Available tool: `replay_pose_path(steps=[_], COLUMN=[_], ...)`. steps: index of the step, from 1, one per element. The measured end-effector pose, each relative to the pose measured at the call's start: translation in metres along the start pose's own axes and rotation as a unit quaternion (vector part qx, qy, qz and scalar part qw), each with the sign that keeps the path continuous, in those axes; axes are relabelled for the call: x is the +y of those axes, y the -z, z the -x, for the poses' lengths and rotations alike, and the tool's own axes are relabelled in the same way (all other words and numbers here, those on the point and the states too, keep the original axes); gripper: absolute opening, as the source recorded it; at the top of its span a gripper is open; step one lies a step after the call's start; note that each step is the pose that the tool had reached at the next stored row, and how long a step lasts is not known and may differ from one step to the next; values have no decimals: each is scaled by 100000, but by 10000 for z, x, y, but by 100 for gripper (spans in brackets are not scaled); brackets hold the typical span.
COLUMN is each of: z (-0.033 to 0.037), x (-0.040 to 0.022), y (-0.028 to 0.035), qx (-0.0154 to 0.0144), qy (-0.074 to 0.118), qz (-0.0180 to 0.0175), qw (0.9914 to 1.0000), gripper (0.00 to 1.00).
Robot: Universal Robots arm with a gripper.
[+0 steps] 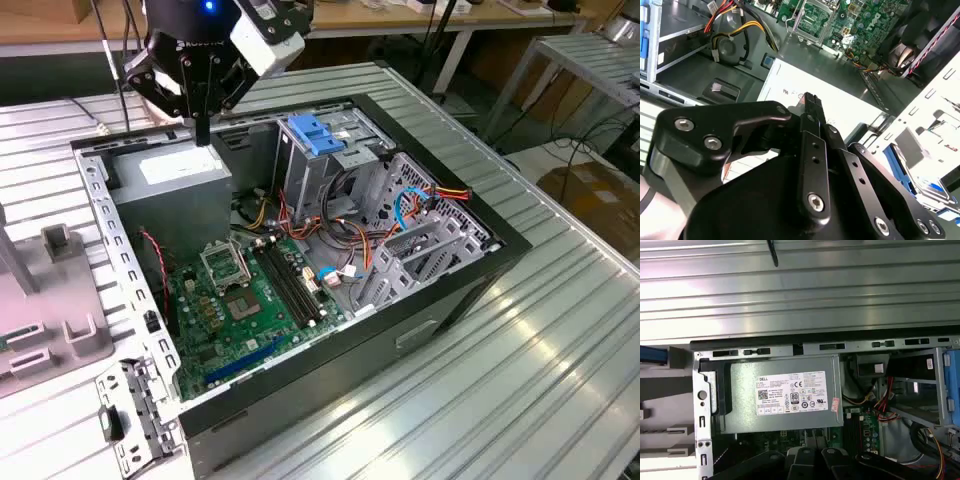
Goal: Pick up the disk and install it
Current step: 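Reach for the disk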
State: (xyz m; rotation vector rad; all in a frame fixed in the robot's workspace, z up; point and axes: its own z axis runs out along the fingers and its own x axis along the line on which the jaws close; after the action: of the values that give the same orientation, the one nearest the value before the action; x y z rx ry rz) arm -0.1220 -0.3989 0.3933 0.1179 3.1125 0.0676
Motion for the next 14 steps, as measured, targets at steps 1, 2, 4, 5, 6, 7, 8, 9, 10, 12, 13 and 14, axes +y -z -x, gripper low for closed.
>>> replay_pose_path(steps=[1,2,4,5,6,7,8,9,10,12,13,14], z=[-1,-9,-17,-30,-37,-45,-54,-61,-66,-78,-85,-91], x=[0,0,-1,-2,-3,-3,-4,-4,-5,-6,-6,-7], y=[0,1,0,1,1,1,1,2,2,2,2,2], qx=[-2,3,-2,-4,-2,-2,-3,0,0,0,0,-1], qy=[-1,-3,-7,-2,-3,-2,0,-2,-2,-2,0,-1], qz=[1,-5,3,2,-1,-1,2,1,1,-2,1,2], qw=[100000,100000,100000,100000,100000,100000,100000,100000,100000,100000,100000,100000], gripper=[11,11,11,11,11,11,11,11,11,11,11,11])
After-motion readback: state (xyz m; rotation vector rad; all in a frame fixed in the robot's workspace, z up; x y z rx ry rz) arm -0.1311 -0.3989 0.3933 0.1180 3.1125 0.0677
